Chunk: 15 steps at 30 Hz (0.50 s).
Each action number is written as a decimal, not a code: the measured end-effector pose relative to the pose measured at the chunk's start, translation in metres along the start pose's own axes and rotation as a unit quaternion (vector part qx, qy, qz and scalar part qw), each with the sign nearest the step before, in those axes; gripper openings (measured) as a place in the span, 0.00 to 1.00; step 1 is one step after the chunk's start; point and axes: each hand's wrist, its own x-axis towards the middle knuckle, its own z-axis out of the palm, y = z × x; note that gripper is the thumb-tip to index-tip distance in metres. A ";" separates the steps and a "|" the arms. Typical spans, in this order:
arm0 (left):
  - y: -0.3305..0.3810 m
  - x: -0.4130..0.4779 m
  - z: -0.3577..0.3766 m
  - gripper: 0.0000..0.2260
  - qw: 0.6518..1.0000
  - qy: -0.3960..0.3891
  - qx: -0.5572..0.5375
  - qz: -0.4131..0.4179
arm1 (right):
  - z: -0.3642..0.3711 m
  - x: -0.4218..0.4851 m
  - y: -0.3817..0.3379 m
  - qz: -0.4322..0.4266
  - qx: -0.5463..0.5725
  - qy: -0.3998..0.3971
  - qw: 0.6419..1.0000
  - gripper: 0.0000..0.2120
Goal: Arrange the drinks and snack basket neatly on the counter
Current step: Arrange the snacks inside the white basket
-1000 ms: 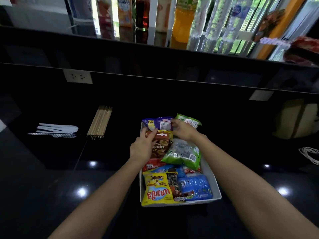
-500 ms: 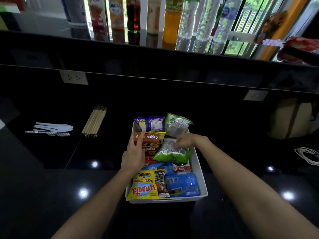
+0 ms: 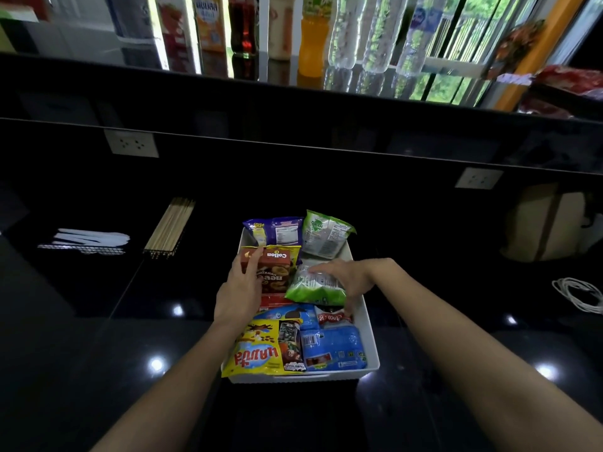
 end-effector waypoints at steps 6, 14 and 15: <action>0.000 0.000 0.000 0.27 1.000 -0.003 -0.004 -0.003 | -0.008 0.002 0.014 0.032 -0.011 0.138 0.990 0.36; -0.001 0.001 0.000 0.28 1.000 0.000 -0.017 0.006 | -0.055 -0.008 0.024 0.019 0.011 0.290 0.957 0.13; -0.001 0.001 0.000 0.28 1.000 0.000 -0.018 0.007 | -0.055 -0.006 0.025 0.027 0.013 0.297 0.954 0.13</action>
